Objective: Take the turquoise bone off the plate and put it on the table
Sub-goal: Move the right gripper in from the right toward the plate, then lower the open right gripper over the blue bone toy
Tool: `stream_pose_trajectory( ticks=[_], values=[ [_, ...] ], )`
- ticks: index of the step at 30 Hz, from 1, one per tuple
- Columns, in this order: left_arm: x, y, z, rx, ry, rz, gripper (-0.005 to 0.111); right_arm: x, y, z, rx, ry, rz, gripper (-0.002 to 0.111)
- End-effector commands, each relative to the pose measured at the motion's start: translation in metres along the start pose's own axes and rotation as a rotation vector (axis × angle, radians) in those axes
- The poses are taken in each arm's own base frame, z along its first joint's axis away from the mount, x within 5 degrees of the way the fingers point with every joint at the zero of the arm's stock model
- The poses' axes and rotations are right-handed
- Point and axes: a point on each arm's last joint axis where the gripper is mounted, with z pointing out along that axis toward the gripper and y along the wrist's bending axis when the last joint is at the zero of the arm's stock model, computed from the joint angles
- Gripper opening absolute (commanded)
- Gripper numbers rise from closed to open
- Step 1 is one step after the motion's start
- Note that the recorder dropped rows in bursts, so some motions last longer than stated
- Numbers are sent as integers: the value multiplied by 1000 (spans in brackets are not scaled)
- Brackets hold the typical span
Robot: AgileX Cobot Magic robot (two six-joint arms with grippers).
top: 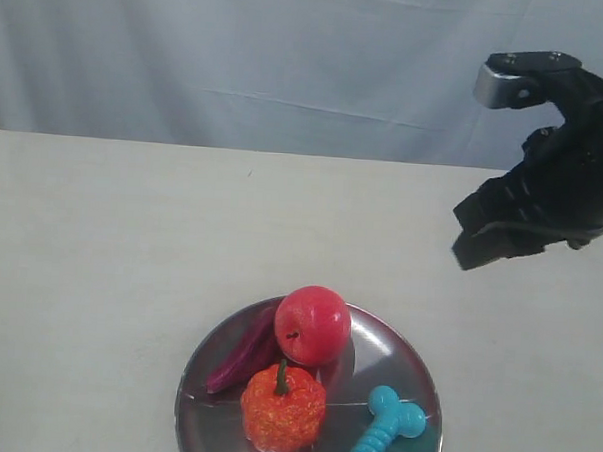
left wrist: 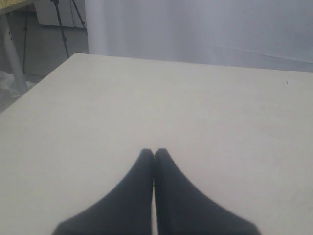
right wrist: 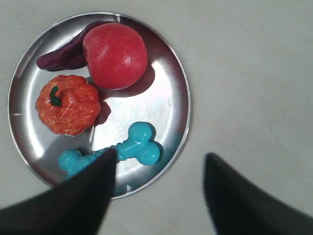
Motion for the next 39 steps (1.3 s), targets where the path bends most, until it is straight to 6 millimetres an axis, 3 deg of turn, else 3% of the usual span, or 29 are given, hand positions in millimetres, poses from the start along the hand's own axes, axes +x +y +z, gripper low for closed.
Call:
stream_pose_trajectory(
  ticks=[1,2,5,13,19,25,32,39],
  values=[
    [1,0,0,5,-1,1,0,1,13,4,-33,28,-13,98],
    [1,0,0,5,-1,1,0,2,17,4,-52,38,-3,104],
    [1,0,0,5,-1,1,0,5,25,7,-96,96,-23,100],
    [1,0,0,5,-1,1,0,11,46,14,-168,157,-500,66],
    [1,0,0,5,-1,1,0,13,57,25,-172,124,-616,77],
    [1,0,0,5,-1,1,0,34,64,45,-234,162,-945,91],
    [1,0,0,5,-1,1,0,48,59,66,-223,137,-1181,92],
    [1,0,0,5,-1,1,0,47,55,78,-149,62,-1303,90]
  ],
)
